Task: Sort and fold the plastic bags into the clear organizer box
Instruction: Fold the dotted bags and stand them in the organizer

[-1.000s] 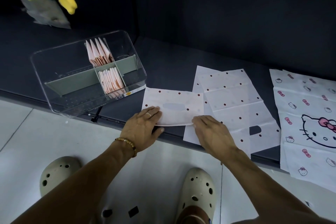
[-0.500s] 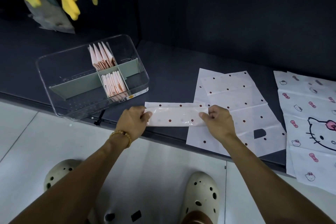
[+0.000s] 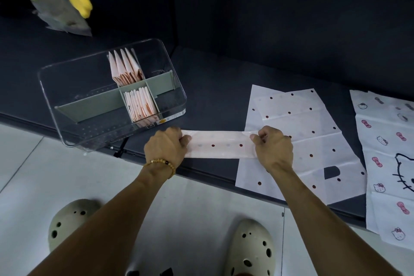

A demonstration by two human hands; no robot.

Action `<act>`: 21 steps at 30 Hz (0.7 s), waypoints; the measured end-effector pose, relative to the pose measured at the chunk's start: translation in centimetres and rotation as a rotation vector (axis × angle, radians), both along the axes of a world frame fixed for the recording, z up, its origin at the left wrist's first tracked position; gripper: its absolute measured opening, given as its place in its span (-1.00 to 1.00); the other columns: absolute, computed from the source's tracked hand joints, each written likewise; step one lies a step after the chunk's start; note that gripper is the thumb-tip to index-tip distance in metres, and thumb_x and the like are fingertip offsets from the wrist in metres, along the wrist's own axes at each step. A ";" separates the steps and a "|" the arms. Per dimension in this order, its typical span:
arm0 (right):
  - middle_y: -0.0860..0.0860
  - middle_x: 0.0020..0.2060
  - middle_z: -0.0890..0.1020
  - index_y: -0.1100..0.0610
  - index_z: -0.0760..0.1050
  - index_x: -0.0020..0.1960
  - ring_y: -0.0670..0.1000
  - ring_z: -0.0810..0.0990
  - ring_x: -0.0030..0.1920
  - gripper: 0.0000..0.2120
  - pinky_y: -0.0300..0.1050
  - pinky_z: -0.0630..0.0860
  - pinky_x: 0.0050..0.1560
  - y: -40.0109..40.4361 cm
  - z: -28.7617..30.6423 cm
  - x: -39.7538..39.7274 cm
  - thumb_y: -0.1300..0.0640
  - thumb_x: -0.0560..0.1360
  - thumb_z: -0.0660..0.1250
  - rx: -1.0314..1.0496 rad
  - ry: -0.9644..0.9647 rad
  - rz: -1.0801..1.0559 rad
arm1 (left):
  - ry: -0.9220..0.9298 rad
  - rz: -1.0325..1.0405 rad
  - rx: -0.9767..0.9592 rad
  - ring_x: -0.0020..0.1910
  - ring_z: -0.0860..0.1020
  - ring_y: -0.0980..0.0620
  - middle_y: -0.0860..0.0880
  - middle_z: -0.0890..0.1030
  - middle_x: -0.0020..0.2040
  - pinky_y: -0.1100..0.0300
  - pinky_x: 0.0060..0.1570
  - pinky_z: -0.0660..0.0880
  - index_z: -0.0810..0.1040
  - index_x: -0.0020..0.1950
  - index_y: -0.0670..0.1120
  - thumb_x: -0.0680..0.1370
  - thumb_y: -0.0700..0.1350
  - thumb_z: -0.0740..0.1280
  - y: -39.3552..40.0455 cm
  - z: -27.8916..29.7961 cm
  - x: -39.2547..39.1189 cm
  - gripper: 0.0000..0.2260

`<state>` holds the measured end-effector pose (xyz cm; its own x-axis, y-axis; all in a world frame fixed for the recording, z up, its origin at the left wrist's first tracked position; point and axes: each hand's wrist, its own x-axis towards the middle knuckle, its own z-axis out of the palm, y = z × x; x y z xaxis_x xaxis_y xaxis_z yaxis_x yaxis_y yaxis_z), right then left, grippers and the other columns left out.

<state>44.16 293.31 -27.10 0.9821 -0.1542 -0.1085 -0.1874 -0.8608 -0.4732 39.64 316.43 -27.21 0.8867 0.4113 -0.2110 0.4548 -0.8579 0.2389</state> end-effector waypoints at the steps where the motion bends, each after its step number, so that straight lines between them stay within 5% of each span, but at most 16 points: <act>1: 0.07 -0.15 0.67 0.06 0.46 -0.15 0.15 0.59 -0.08 -0.84 -0.09 0.48 -0.07 0.0 0.0 0.0 0.01 0.55 0.32 0.002 0.009 -0.011 | -0.001 0.010 -0.002 -0.21 0.50 -0.03 -0.08 0.58 -0.15 0.06 -0.16 0.52 0.53 0.00 -0.05 0.53 0.21 0.24 0.0 0.0 0.0 -0.66; 5: 0.08 -0.14 0.67 0.09 0.47 -0.11 0.14 0.59 -0.09 -0.84 -0.14 0.42 -0.10 0.3 -0.1 -0.2 0.01 0.55 0.33 -0.020 0.015 -0.021 | -0.189 -0.023 0.050 -0.13 0.57 -0.10 -0.07 0.58 -0.08 0.03 -0.19 0.54 0.44 0.02 -0.03 0.51 0.13 0.33 -0.2 0.0 -0.6 -0.74; 9: 0.09 -0.12 0.67 0.16 0.51 -0.05 0.14 0.61 -0.10 -0.81 -0.13 0.46 -0.07 0.4 -0.2 -0.4 0.02 0.56 0.32 -0.044 -0.004 -0.012 | -0.266 -0.539 0.087 0.33 0.38 -0.12 -0.11 0.42 0.36 0.02 0.30 0.37 0.41 0.37 -0.08 0.52 -0.20 0.33 -0.5 -1.3 -1.2 -0.59; 12: 0.12 -0.12 0.67 0.17 0.50 -0.03 0.17 0.60 -0.10 -0.81 -0.10 0.46 -0.08 0.4 -0.4 -0.6 0.04 0.56 0.31 -0.031 -0.003 -0.007 | -0.158 -0.690 -0.028 0.52 0.09 0.03 0.00 0.16 0.54 0.22 0.45 -0.02 0.18 0.52 -0.06 0.62 -0.11 0.18 0.5 -2.2 -1.6 -0.53; 16: 0.14 0.01 0.63 0.20 0.48 0.19 0.20 0.58 0.04 -0.71 0.01 0.51 -0.05 0.7 0.0 -1.3 0.08 0.53 0.34 -0.140 -0.090 0.021 | -0.099 -0.711 -0.089 0.53 -0.04 0.12 0.08 0.02 0.56 0.30 0.43 -0.12 0.03 0.55 0.00 0.64 0.07 0.03 1.4 -2.6 -1.7 -0.51; 19: 0.18 0.08 0.60 0.26 0.53 0.20 0.23 0.54 0.09 -0.65 0.07 0.51 0.01 2.2 0.1 -2.3 0.19 0.44 0.41 -0.324 -0.349 0.316 | -0.106 -0.716 -0.086 0.53 -0.05 0.11 0.06 0.02 0.56 0.32 0.42 -0.18 0.02 0.55 -0.01 0.65 0.06 0.04 1.2 -2.7 -1.8 -0.51; 21: 0.21 0.25 0.55 0.30 0.51 0.27 0.24 0.50 0.26 -0.59 0.09 0.46 0.25 4.9 -0.5 -3.2 0.26 0.43 0.38 -0.288 -0.351 0.579 | -0.138 -0.711 -0.076 0.53 -0.01 0.09 0.03 0.07 0.55 0.30 0.44 -0.17 0.06 0.54 -0.04 0.65 0.03 0.06 1.0 -2.7 -1.9 -0.52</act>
<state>40.92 298.26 -27.60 0.8842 0.4251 0.1936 0.4561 -0.8751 -0.1617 37.73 317.44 -29.88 0.9547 -0.2859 -0.0831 -0.2454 -0.9136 0.3242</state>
